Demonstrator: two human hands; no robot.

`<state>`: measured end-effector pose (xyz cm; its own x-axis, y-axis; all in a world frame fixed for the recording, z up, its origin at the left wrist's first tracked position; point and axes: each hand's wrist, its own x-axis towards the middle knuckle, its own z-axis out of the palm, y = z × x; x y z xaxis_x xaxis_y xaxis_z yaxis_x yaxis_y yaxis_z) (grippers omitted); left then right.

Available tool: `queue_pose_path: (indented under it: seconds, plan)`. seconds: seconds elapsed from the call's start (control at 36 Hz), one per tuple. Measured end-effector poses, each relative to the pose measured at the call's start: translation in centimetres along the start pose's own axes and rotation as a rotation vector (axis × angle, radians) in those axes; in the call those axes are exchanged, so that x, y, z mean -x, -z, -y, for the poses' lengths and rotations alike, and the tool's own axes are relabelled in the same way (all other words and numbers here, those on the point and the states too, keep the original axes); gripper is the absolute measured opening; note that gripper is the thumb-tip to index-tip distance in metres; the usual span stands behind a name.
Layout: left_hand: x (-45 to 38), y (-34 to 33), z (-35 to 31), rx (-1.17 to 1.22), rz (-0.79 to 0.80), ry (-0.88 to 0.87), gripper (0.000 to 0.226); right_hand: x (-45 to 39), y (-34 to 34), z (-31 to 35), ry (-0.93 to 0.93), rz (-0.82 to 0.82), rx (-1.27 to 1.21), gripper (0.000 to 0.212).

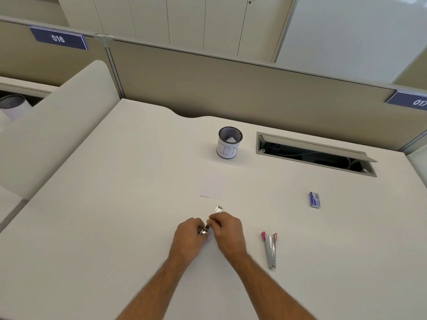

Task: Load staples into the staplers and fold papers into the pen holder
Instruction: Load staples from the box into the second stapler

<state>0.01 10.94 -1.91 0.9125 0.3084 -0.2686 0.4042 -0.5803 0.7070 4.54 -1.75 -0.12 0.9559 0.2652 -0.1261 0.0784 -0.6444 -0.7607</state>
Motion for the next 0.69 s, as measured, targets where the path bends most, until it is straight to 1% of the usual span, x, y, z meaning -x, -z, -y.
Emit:
queue_pose_path:
  seconds: [0.08, 0.17, 0.33, 0.42, 0.44, 0.5, 0.53, 0.58, 0.61, 0.64, 0.67, 0.69]
  plan:
    - [0.1, -0.1, -0.1, 0.023, 0.006, 0.027, 0.024, -0.5, 0.1, 0.2, -0.069, -0.058, 0.002, 0.016]
    - [0.1, -0.2, -0.3, 0.018, 0.005, 0.043, 0.028, -0.8, 0.0, 0.4, -0.091, -0.071, 0.034, 0.017]
    - [0.1, -0.2, -0.6, 0.002, -0.004, 0.046, 0.020, -1.2, -0.2, -0.1, -0.072, -0.037, 0.194, 0.022]
    - [0.2, -0.2, -0.6, -0.002, -0.008, 0.042, 0.019, -1.0, -0.4, -0.5, -0.005, -0.006, 0.292, 0.023]
    - [0.2, -0.2, -0.6, -0.003, -0.015, 0.039, 0.019, -0.9, -0.6, -0.6, 0.034, -0.003, 0.345, 0.021]
    - [0.1, -0.3, -0.6, -0.009, -0.030, 0.031, 0.018, -0.4, -0.9, -0.5, 0.084, 0.001, 0.442, 0.010]
    - [0.1, -0.4, -0.7, -0.014, -0.036, 0.025, 0.017, -0.1, -1.0, -0.5, 0.080, 0.014, 0.455, 0.011]
    - [0.1, -0.4, -0.7, -0.029, -0.041, 0.013, 0.015, 0.0, -1.3, -0.8, 0.101, 0.004, 0.515, 0.023]
    - [0.1, -0.5, -0.7, -0.032, -0.041, 0.010, 0.014, -0.1, -1.4, -0.9, 0.109, -0.001, 0.526, 0.020]
    - [0.1, -0.5, -0.7, -0.032, -0.039, 0.009, 0.014, -0.2, -1.3, -0.8, 0.098, -0.021, 0.514, 0.013]
    - [0.2, -0.5, -0.8, -0.031, -0.036, 0.011, 0.013, -0.4, -1.2, -0.7, 0.067, -0.049, 0.477, 0.009]
    - [0.2, -0.5, -0.9, -0.028, -0.033, 0.015, 0.011, -0.7, -0.9, -0.4, 0.001, -0.058, 0.414, 0.012]
